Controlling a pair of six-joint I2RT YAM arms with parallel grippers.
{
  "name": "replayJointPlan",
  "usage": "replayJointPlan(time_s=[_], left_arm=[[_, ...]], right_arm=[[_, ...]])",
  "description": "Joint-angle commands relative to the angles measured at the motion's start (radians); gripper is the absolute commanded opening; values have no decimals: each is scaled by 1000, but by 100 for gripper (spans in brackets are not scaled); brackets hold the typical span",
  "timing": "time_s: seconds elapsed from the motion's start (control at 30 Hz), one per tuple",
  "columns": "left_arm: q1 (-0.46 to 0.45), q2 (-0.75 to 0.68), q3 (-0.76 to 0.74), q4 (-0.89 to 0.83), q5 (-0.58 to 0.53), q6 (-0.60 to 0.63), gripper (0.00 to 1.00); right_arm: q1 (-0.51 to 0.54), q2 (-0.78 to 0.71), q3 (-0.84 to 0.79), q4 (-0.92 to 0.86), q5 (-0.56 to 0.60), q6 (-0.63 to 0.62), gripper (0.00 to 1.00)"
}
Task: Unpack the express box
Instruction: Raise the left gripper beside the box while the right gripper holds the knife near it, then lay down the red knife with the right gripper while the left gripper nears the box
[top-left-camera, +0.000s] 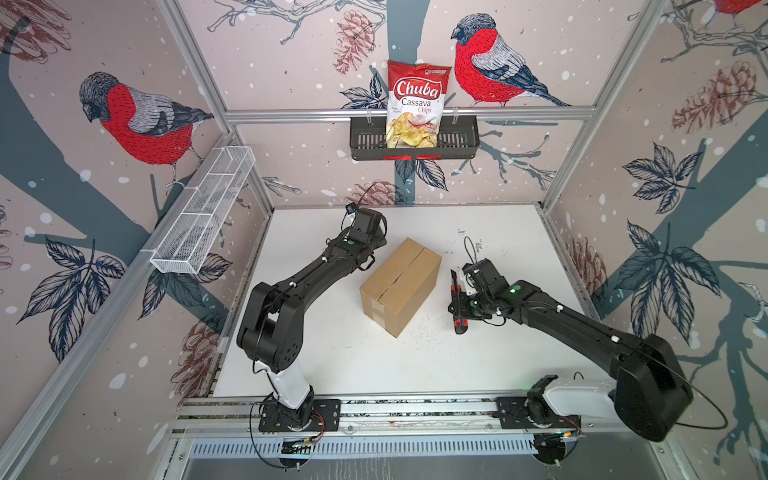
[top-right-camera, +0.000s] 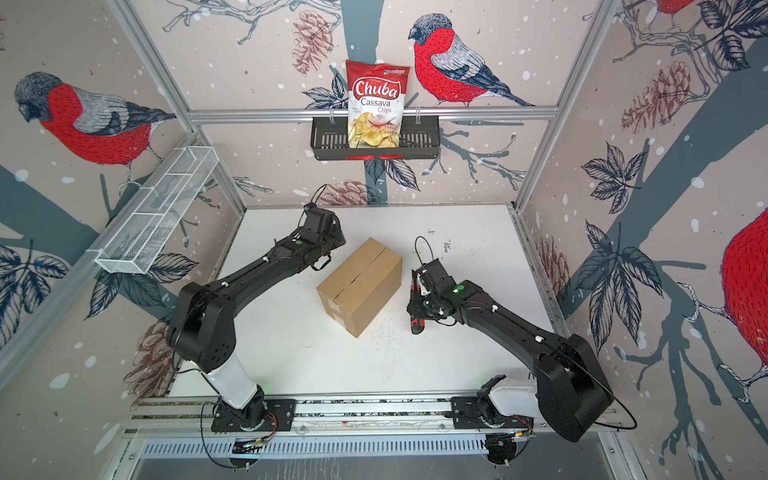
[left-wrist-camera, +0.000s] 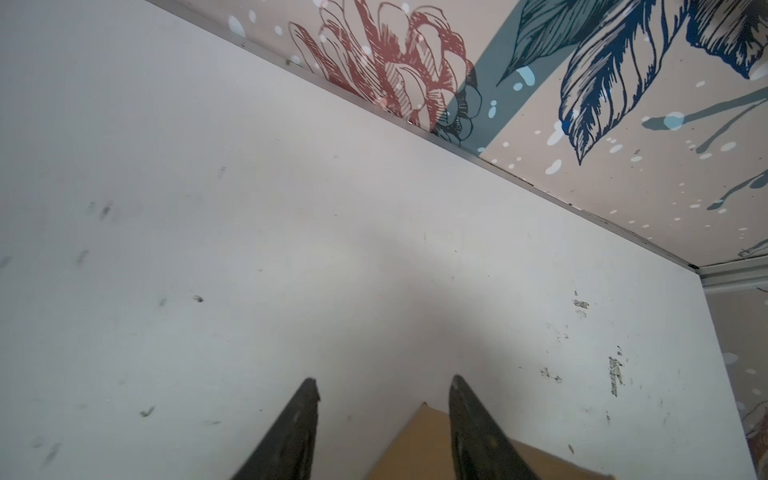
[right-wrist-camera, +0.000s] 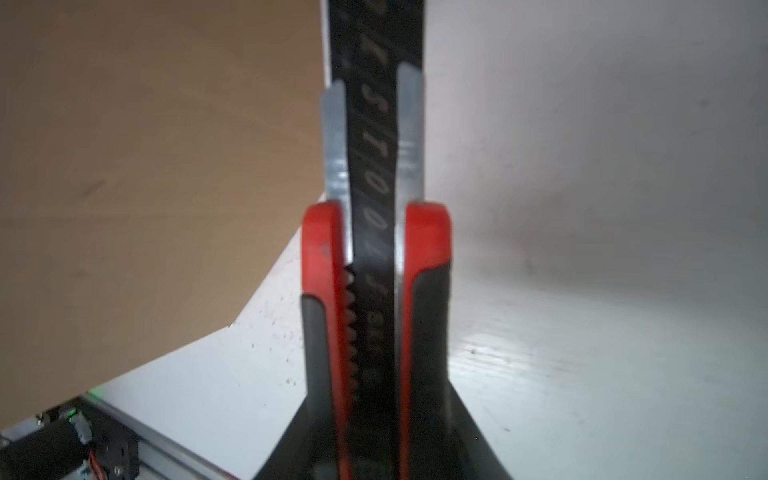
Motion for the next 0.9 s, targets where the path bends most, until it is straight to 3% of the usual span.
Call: replayJointPlan(time_s=[0.0,0.1,0.27,0.5,0.87], left_arm=[[13,-81,-60,-42,-62,25,51],[14,-174,-132,-61,-71,7,52],[12,-356,-276,-63,9,-38,51],[-4,-637,-427,-159,-29,-124,51],[-161,-770,-499,-323,-104,-290,50]], right_arm=[[-72,23,4,-10,16,-62,5],[-138,91,22,6,22,-114,6],[-209,231,64,31,54,-175,8],[-243,341,100,54,70,-211,11],[-242,442,124,60,104,-226,26]])
